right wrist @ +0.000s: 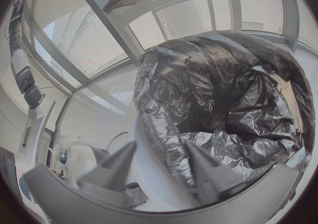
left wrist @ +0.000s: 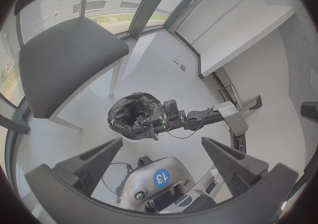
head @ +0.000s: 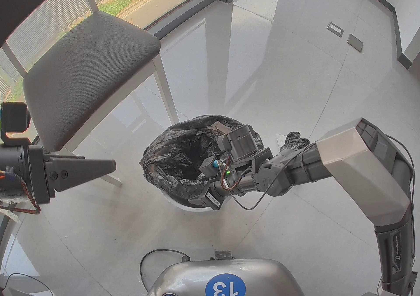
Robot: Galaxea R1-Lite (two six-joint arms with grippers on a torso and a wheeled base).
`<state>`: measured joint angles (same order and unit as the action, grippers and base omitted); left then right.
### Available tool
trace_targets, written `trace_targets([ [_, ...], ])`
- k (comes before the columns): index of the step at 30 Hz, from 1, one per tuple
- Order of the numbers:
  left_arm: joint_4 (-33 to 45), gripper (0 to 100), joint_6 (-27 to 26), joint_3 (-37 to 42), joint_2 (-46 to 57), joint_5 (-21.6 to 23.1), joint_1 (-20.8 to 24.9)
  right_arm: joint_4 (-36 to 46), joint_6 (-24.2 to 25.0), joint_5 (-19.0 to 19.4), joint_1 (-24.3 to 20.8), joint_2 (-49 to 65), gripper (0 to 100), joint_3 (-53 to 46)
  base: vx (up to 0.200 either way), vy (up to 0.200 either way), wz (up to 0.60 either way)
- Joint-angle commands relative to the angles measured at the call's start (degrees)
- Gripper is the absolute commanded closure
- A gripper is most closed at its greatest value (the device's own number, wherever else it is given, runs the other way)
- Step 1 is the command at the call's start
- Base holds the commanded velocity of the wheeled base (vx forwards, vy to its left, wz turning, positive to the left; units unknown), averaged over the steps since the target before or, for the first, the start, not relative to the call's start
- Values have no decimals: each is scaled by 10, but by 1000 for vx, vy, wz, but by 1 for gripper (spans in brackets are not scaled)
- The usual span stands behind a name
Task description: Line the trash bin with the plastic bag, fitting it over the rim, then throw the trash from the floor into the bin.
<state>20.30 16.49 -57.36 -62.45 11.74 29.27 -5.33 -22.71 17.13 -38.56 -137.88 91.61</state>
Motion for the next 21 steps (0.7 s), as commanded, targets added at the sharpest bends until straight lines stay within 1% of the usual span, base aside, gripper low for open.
trace_targets([
  [1, 0, 0, 0, 1, 1, 2, 1, 0, -1, 0, -1, -11, 100, 0, 0, 0, 0],
  [8, 0, 0, 0, 1, 1, 11, 0, 0, -1, 0, -8, -7, 100, 2, 0, 0, 0],
  [16, 0, 0, 0, 1, 1, 11, 1, 4, -1, 0, -48, 6, 100, 13, 0, 0, 0],
  [21, 0, 0, 0, 1, 3, 11, 0, 4, -2, 0, -62, 3, 100, 10, 0, 0, 0],
])
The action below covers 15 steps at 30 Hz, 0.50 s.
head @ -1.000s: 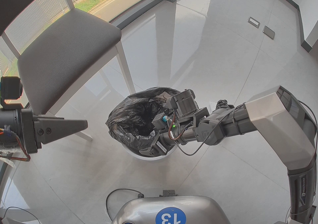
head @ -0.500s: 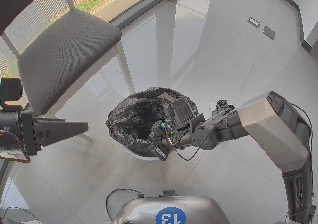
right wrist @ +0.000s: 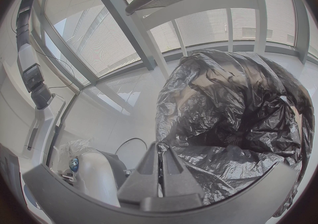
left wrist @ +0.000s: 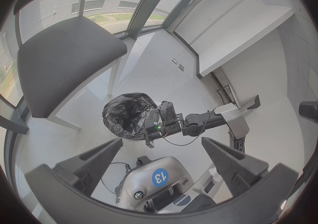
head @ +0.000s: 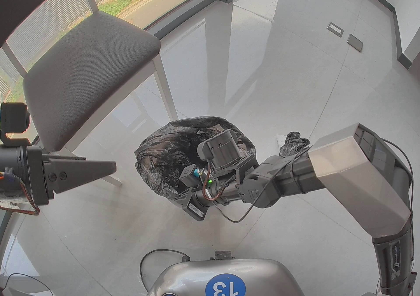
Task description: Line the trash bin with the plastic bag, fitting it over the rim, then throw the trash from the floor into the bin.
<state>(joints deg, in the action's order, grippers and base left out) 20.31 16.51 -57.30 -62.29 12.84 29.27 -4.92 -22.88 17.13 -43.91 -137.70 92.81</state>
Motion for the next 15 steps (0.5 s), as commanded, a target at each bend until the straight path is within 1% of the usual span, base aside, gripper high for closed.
trace_targets([
  [1, 0, 0, 0, 0, 2, 0, 0, 0, -1, 0, -9, 2, 100, -2, 0, 0, 0],
  [10, 0, 0, 0, 3, 4, 0, -1, 2, -23, 0, -17, -1, 100, -15, 0, 0, 0],
  [11, 0, 0, 0, 3, 4, 0, -1, 2, -23, 0, -17, -1, 0, -15, 0, 0, 0],
  [12, 0, 0, 0, 3, 4, 0, -1, 2, -30, 0, -19, -3, 0, -18, 0, 0, 0],
  [15, 0, 0, 0, 3, 3, 0, -1, 2, -30, 0, -19, -3, 0, -18, 0, 0, 0],
])
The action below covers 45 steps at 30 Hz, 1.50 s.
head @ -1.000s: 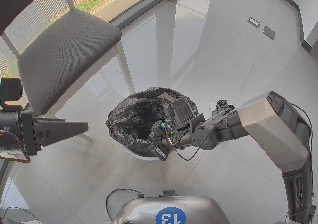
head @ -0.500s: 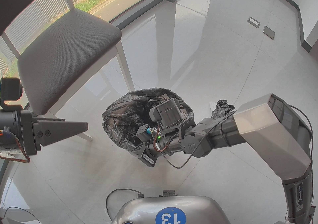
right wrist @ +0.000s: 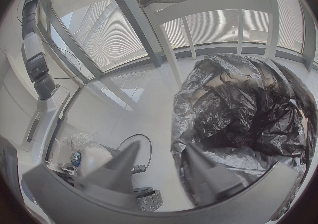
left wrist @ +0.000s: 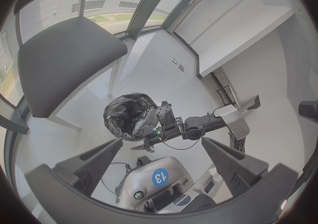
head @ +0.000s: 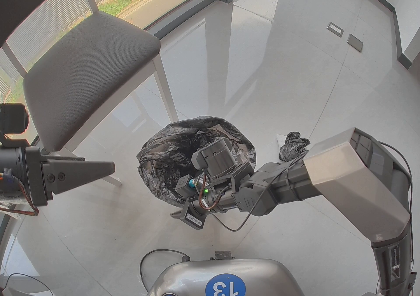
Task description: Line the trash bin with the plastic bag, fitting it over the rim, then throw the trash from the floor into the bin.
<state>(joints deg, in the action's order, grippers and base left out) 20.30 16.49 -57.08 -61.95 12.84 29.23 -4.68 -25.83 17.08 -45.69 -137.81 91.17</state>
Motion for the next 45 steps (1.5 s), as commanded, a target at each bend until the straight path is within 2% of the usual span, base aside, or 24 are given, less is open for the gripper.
trace_targets([
  [1, 0, 0, 0, 0, 0, 0, -1, -2, 0, 0, -2, -2, 0, -1, 0, 0, 0],
  [16, -1, 0, 0, 3, 0, 0, -1, -2, 16, 0, -21, -4, 0, -3, 0, 0, 0],
  [29, -19, 0, 0, 15, 1, 3, -4, -9, 44, 1, -53, -68, 0, 8, 0, 0, 0],
  [40, -19, 0, 0, 15, 5, 3, -10, -9, 49, 1, -48, -53, 0, 13, 0, 0, 0],
  [45, -19, 0, 0, 14, 6, 3, -21, -9, 57, 0, -29, 5, 0, 11, 0, 0, 0],
])
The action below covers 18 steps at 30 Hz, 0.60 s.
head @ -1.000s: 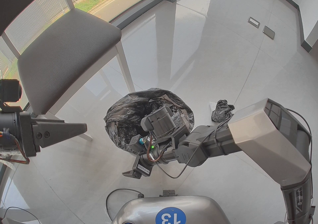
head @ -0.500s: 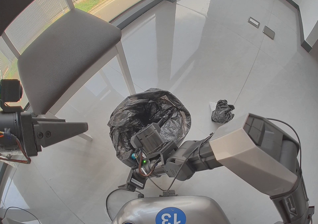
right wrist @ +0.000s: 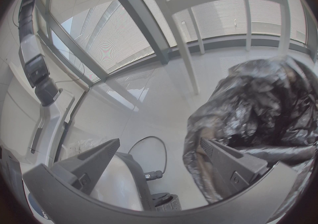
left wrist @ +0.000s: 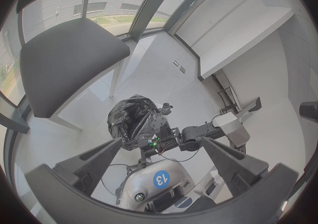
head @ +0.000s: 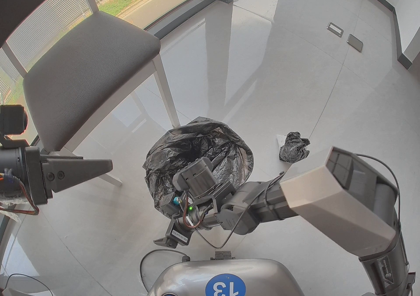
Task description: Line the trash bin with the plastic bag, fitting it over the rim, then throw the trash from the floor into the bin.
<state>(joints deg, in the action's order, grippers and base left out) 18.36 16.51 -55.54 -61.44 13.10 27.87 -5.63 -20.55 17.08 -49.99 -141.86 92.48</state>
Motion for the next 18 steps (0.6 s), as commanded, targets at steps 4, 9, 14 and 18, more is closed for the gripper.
trace_targets([
  [4, -1, 0, 0, 0, -2, 1, -6, 0, 20, -2, 24, 84, 0, -5, 0, 0, 0],
  [9, -1, 0, 0, -7, -13, 1, -6, -2, 52, -8, 25, 122, 0, -46, 0, 0, 0],
  [14, -2, 0, 0, -12, -30, 1, -4, -32, 53, -7, 59, 166, 0, -151, 0, 0, 0],
  [18, -25, 0, 0, -4, -44, 9, -4, -36, 52, -7, 91, 199, 0, -227, 0, 0, 0],
])
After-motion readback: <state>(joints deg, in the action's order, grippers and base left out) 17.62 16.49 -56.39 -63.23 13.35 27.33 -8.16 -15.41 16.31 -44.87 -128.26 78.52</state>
